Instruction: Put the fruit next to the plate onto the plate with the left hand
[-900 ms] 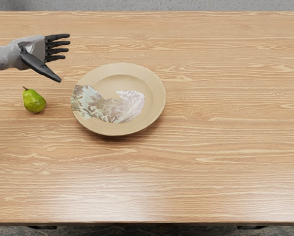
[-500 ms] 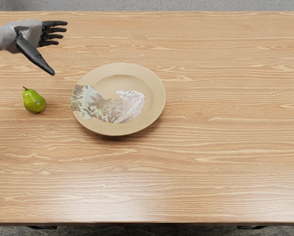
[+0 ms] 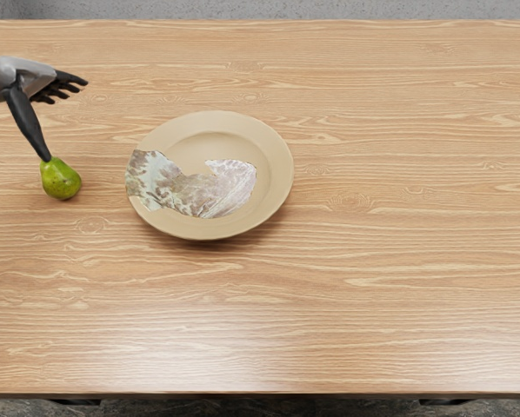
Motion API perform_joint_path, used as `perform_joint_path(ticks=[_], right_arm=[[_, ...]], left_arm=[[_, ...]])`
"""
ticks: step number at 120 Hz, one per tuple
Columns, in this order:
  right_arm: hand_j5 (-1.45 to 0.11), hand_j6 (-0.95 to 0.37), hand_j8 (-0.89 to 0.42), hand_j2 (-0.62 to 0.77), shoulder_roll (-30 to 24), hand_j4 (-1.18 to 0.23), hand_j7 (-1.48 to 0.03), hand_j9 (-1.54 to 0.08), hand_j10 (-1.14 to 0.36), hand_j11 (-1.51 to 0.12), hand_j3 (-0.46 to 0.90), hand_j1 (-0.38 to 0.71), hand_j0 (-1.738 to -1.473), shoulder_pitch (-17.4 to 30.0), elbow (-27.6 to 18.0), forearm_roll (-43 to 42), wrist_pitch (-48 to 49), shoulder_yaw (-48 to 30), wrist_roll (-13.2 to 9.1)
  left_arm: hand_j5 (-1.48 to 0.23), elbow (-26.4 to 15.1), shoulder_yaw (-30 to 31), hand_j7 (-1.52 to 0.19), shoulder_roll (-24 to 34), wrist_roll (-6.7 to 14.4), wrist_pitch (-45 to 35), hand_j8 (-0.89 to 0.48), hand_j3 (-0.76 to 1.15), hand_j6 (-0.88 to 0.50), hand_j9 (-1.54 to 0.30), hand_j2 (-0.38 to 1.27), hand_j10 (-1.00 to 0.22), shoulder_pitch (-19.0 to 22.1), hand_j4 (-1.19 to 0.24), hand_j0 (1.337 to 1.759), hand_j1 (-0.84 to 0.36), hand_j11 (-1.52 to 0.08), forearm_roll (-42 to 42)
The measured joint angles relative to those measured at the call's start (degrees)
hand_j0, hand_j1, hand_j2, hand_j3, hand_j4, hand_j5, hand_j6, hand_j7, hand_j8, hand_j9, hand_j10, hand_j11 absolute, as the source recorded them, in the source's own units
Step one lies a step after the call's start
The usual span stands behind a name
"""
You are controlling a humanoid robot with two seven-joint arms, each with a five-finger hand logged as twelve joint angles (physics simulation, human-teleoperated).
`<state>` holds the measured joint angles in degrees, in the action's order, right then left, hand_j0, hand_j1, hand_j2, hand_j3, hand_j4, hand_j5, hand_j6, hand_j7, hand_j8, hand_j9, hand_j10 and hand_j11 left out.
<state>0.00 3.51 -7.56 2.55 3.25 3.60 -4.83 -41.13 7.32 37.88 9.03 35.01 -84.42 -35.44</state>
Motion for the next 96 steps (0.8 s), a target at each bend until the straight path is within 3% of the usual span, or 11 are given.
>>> perform_joint_path(ticks=[10,25,36,96], right_arm=[[-0.03,-0.02,-0.02,0.0,0.0,-0.02,-0.03,-0.03,-0.02,-0.03,0.0,-0.32,-1.658,0.0,0.0,0.0,0.0,0.0,0.0],[-0.03,-0.02,-0.02,0.0,0.0,-0.02,-0.03,-0.03,-0.02,-0.03,0.0,-0.32,-1.658,0.0,0.0,0.0,0.0,0.0,0.0],[-0.03,-0.02,-0.02,0.0,0.0,-0.02,-0.03,-0.03,-0.02,-0.03,0.0,-0.32,-1.658,0.0,0.0,0.0,-0.01,0.0,0.0],[-0.03,-0.02,-0.02,0.0,0.0,-0.02,-0.03,-0.03,-0.02,-0.03,0.0,-0.32,-1.658,0.0,0.0,0.0,0.0,0.0,0.0]], left_arm=[[0.0,-0.02,0.48,0.0,-0.36,1.14,0.0,0.0,0.0,0.0,0.0,0.0,0.0,-0.05,0.0,1.658,0.35,0.0,-1.66],[0.0,-0.1,0.87,0.0,-1.91,5.52,0.0,0.0,0.0,0.0,0.0,0.0,0.0,0.14,0.0,1.658,0.35,0.0,-2.85],[0.0,-0.22,0.99,0.0,-3.98,7.19,0.0,0.0,0.0,0.0,0.0,0.0,0.0,0.34,0.0,1.658,0.35,0.0,-4.94],[0.0,-6.36,7.72,0.0,-5.8,9.08,0.0,0.0,0.0,0.0,0.0,0.0,0.0,0.04,0.0,1.658,0.35,0.0,-10.48]])
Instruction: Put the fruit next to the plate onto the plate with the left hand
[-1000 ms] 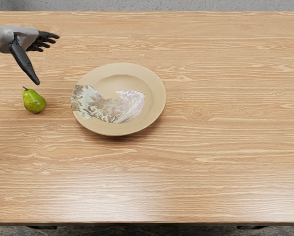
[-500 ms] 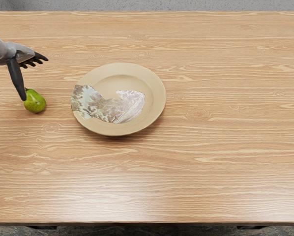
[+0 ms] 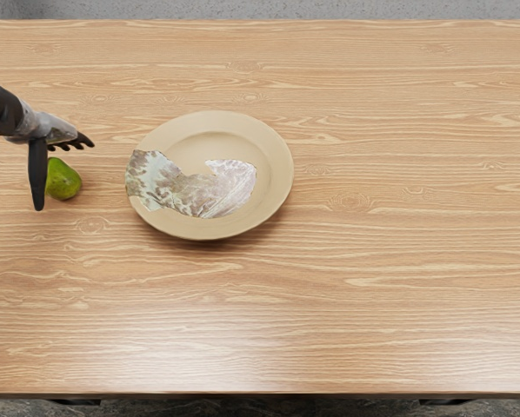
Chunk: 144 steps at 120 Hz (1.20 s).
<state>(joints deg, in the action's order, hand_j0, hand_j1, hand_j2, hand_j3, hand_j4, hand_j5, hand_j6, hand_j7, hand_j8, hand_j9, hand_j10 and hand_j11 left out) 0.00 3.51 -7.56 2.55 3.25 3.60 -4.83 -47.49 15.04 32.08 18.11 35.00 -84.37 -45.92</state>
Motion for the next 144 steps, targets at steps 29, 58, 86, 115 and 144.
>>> perform_joint_path(ticks=[29,58,86,115,144], right_arm=[[-0.03,-0.02,-0.02,0.0,0.0,-0.02,-0.03,-0.03,-0.02,-0.03,0.0,-0.32,-1.658,0.0,0.0,0.0,0.0,0.0,0.0],[-0.03,-0.02,-0.02,0.0,0.0,-0.02,-0.03,-0.03,-0.02,-0.03,0.0,-0.32,-1.658,0.0,0.0,0.01,-0.01,0.0,0.0],[-0.03,-0.02,-0.02,0.0,0.0,-0.02,-0.03,-0.03,-0.02,-0.03,0.0,-0.32,-1.658,0.0,0.0,0.0,-0.01,0.0,0.0],[-0.03,-0.02,-0.02,0.0,0.0,-0.02,-0.03,-0.03,-0.02,-0.03,0.0,-0.32,-1.658,-0.01,0.0,0.01,0.0,0.0,0.0],[-0.03,-0.02,-0.02,0.0,0.0,-0.02,-0.03,-0.03,-0.02,-0.03,0.0,-0.32,-1.658,0.0,0.0,0.0,-0.01,0.0,0.0]], left_arm=[[0.0,-1.62,0.32,0.0,0.0,0.08,0.0,0.0,0.0,0.0,0.0,0.0,0.0,-0.01,0.0,1.658,0.35,0.0,-1.52],[0.0,0.29,0.37,0.0,-0.5,0.07,0.0,0.0,0.0,0.0,0.0,0.0,0.0,-0.26,0.0,1.658,0.35,0.0,-1.93],[0.0,4.31,0.37,0.0,-3.07,0.01,0.0,0.0,0.0,0.0,0.0,0.0,0.0,-0.1,0.0,1.658,0.35,0.0,-3.97],[0.0,7.65,0.39,0.0,-5.23,-0.15,0.0,0.0,0.0,0.0,0.0,0.0,0.0,0.7,0.0,1.658,0.35,0.0,-5.71],[0.0,7.9,0.48,0.0,-5.62,-0.18,0.0,0.0,0.0,0.0,0.0,0.0,0.0,1.85,0.0,1.658,0.35,0.0,-5.75]])
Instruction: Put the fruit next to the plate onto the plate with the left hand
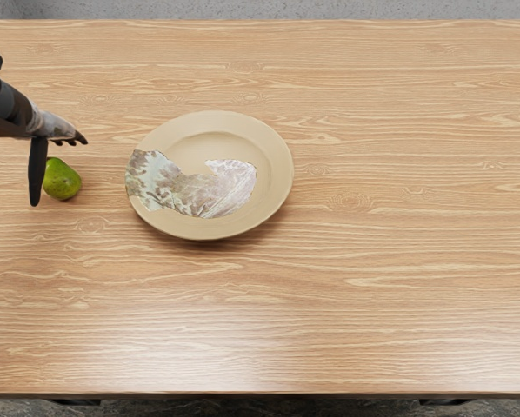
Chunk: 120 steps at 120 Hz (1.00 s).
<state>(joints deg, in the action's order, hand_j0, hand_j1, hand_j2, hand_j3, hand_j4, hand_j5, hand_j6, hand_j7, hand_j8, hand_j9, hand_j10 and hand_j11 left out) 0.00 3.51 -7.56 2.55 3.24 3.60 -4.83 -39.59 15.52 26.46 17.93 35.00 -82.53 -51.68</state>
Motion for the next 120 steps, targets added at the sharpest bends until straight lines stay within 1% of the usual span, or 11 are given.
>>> perform_joint_path(ticks=[37,90,102,120], right_arm=[[-0.03,-0.02,-0.02,0.0,0.0,-0.02,-0.03,-0.03,-0.02,-0.03,0.0,-0.32,-1.658,-0.02,0.0,0.0,0.0,0.0,0.0],[-0.03,-0.02,-0.02,0.0,0.0,-0.02,-0.03,-0.03,-0.02,-0.03,0.0,-0.32,-1.658,0.0,0.0,0.0,0.01,0.0,0.0],[-0.03,-0.02,-0.02,0.0,0.0,-0.02,-0.03,-0.03,-0.02,-0.03,0.0,-0.32,-1.658,0.0,0.0,0.01,0.01,0.0,0.0],[-0.03,-0.02,-0.02,0.0,0.0,-0.02,-0.03,-0.03,-0.02,-0.03,0.0,-0.32,-1.658,-0.01,0.0,0.0,0.01,0.0,0.0]], left_arm=[[0.0,-0.3,0.02,0.0,0.0,-0.05,-0.73,0.0,0.0,0.0,0.0,0.0,0.0,0.6,0.0,1.658,0.35,0.0,-0.03],[-0.01,-0.33,0.42,-0.01,-0.26,-0.09,-5.85,-0.01,0.0,-0.01,-0.01,0.0,-0.01,1.83,-0.01,1.658,0.34,-0.01,0.09],[-0.04,-0.39,0.41,-0.04,-0.26,-0.09,-6.21,-0.03,0.0,-0.03,-0.04,0.01,-0.03,2.08,-0.03,1.658,0.31,-0.04,0.01],[-0.15,-0.71,0.44,-0.15,-0.26,-0.1,-6.37,-0.12,0.0,-0.12,-0.15,0.02,-0.12,2.29,-0.12,1.658,0.21,-0.15,-0.07]])
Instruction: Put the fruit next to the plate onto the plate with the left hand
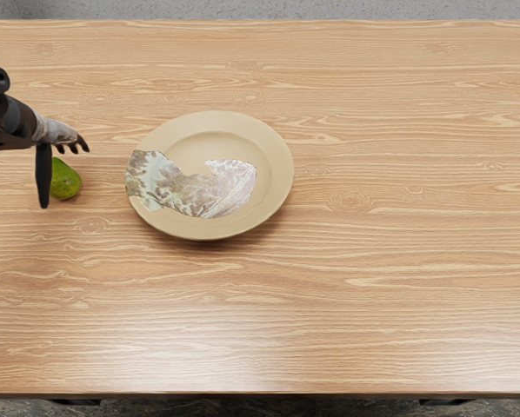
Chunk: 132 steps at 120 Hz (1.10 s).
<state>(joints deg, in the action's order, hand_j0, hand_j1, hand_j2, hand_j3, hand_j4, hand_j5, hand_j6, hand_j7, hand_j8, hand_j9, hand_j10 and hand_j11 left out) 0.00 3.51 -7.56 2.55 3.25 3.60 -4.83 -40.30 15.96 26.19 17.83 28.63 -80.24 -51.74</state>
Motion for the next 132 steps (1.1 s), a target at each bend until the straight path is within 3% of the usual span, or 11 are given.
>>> perform_joint_path(ticks=[31,132], right_arm=[[-0.03,-0.02,-0.02,0.0,0.0,-0.02,-0.03,-0.03,-0.02,-0.03,0.0,-0.32,-1.658,0.0,0.0,0.0,-0.01,0.0,0.0],[-0.03,-0.02,-0.02,0.0,0.0,-0.02,-0.03,-0.03,-0.02,-0.03,0.0,-0.32,-1.658,0.01,0.0,0.0,-0.01,0.0,0.0]], left_arm=[[-0.24,-0.07,0.03,-0.24,-0.61,-0.07,-0.16,-0.19,0.0,-0.19,-0.24,0.04,-0.18,0.35,-0.19,1.658,0.13,-0.24,-0.06],[-0.34,-1.48,4.06,-0.34,-2.2,-0.23,-2.56,-0.27,0.0,-0.27,-0.34,0.05,-0.27,0.35,-0.27,1.658,0.03,-0.34,-4.9]])
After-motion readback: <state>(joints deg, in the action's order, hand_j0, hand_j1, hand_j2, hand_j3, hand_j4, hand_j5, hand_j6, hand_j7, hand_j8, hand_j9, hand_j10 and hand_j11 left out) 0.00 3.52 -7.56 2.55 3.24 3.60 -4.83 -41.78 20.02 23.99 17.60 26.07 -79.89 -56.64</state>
